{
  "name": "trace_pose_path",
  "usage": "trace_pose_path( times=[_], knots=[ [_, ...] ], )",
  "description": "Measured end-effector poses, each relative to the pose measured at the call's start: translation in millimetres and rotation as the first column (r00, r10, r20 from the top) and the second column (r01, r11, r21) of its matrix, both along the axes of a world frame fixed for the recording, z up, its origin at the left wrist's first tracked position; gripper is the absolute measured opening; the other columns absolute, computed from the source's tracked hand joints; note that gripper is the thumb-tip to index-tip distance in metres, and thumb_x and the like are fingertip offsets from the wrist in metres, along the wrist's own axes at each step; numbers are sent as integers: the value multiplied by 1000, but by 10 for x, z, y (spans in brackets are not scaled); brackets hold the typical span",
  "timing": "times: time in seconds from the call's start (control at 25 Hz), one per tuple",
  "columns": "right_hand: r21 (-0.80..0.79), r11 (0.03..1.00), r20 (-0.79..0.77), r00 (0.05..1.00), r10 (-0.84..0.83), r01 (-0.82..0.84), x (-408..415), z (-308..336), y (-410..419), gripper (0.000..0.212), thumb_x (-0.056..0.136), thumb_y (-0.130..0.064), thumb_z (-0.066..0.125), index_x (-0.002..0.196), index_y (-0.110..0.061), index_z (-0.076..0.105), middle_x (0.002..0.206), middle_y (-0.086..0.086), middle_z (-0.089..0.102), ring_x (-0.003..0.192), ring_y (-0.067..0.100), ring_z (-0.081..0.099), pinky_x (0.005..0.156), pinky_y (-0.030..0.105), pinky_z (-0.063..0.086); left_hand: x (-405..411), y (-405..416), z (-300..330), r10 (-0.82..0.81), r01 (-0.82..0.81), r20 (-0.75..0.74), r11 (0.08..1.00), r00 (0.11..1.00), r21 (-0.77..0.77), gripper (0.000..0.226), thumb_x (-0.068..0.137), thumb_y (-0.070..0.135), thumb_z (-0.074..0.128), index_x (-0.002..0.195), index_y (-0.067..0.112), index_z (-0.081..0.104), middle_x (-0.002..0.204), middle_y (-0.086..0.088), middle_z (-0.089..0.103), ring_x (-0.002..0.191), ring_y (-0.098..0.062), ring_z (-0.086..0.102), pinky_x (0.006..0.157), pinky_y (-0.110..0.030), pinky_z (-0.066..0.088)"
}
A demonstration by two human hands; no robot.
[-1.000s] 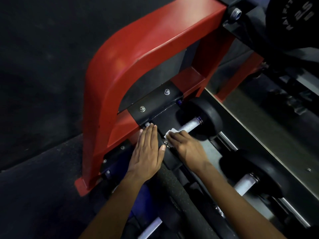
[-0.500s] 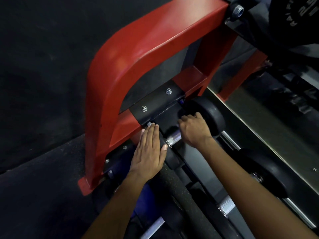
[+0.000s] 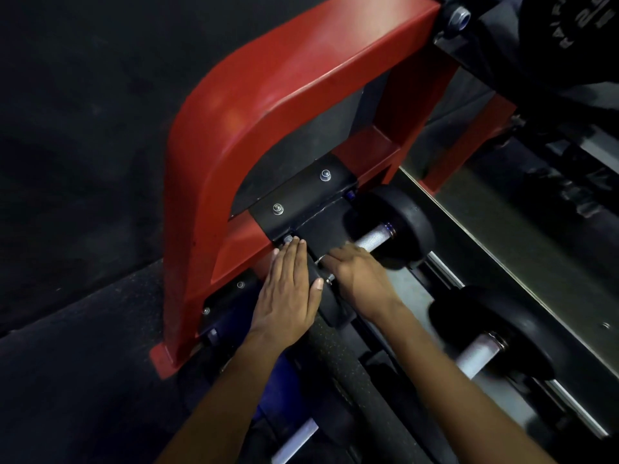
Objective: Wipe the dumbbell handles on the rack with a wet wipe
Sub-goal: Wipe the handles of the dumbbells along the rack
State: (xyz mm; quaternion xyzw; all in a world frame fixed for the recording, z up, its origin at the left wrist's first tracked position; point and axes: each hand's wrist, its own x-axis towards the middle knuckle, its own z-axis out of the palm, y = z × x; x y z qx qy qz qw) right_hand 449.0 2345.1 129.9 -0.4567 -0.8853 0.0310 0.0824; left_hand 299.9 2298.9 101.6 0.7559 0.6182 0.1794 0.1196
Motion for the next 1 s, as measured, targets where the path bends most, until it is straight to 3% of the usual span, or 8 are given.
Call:
trace_pose_path(
  times=[0.12, 0.24, 0.32, 0.44, 0.6, 0.68, 0.8, 1.0],
  knots=[
    [-135, 940, -265, 903, -339, 314, 13, -59, -260, 16, 79, -7, 54, 88, -13, 66, 87, 3, 65, 77, 27, 61, 58, 34, 51, 7, 0, 6, 0, 0, 11, 1000, 1000, 3, 71, 99, 45, 4, 145, -6, 22, 152, -21, 26, 142, -28, 24, 118, -36, 5],
    [-279, 896, -410, 801, -436, 345, 5, -146, -309, 18, 75, 2, 65, 84, -13, 67, 79, 0, 62, 68, 16, 56, 61, 15, 38, 0, -1, 1, 1, -1, 30, 1000, 1000, 0, 71, 99, 45, 5, 144, -7, 23, 151, -21, 27, 142, -28, 24, 119, -35, 4],
    [-314, 878, -464, 749, -473, 361, 22, -163, -272, 13, 77, 1, 68, 80, -12, 66, 76, -2, 60, 67, 10, 53, 61, 10, 35, 1, 1, 9, -2, 2, 25, 1000, 1000, 0, 71, 99, 45, 5, 144, -6, 22, 151, -22, 27, 142, -28, 24, 119, -34, 3],
    [-296, 824, -491, 663, -565, 483, 159, -175, -153, 9, 77, -1, 69, 80, -9, 67, 80, 5, 65, 71, 19, 60, 64, 25, 45, -4, -2, 5, -3, 2, 37, 1000, 999, 3, 71, 98, 45, 4, 145, -6, 21, 152, -21, 26, 142, -28, 23, 119, -33, 2],
    [-212, 733, -499, 574, -650, 646, 422, -148, 92, 6, 83, -6, 64, 79, -3, 63, 80, 15, 68, 72, 30, 63, 64, 33, 47, -3, -7, 12, -6, 5, 54, 1000, 999, 13, 70, 99, 45, 5, 145, -6, 20, 152, -20, 25, 143, -26, 21, 119, -34, 3],
    [-219, 714, -492, 556, -669, 665, 499, -147, 145, 10, 87, -9, 60, 78, -3, 62, 77, 16, 69, 70, 31, 65, 62, 39, 51, 3, -6, 19, -8, 7, 59, 1000, 998, 17, 70, 99, 45, 5, 145, -6, 21, 152, -20, 25, 143, -27, 21, 119, -34, 3],
    [-239, 733, -490, 573, -657, 637, 472, -150, 76, 8, 87, -9, 61, 82, -4, 64, 75, 15, 69, 65, 24, 64, 59, 35, 50, 4, -8, 13, -8, 7, 64, 1000, 998, 16, 69, 99, 44, 6, 144, -6, 21, 152, -21, 26, 142, -27, 21, 119, -34, 2],
    [-419, 801, -493, 635, -595, 427, 178, -247, -234, 8, 82, -4, 64, 80, -11, 66, 72, 1, 69, 64, 13, 63, 63, 28, 50, 0, -11, 12, -3, 3, 50, 1000, 999, 11, 70, 99, 43, 6, 143, -8, 24, 150, -22, 28, 141, -29, 25, 119, -36, 6]
  ],
)
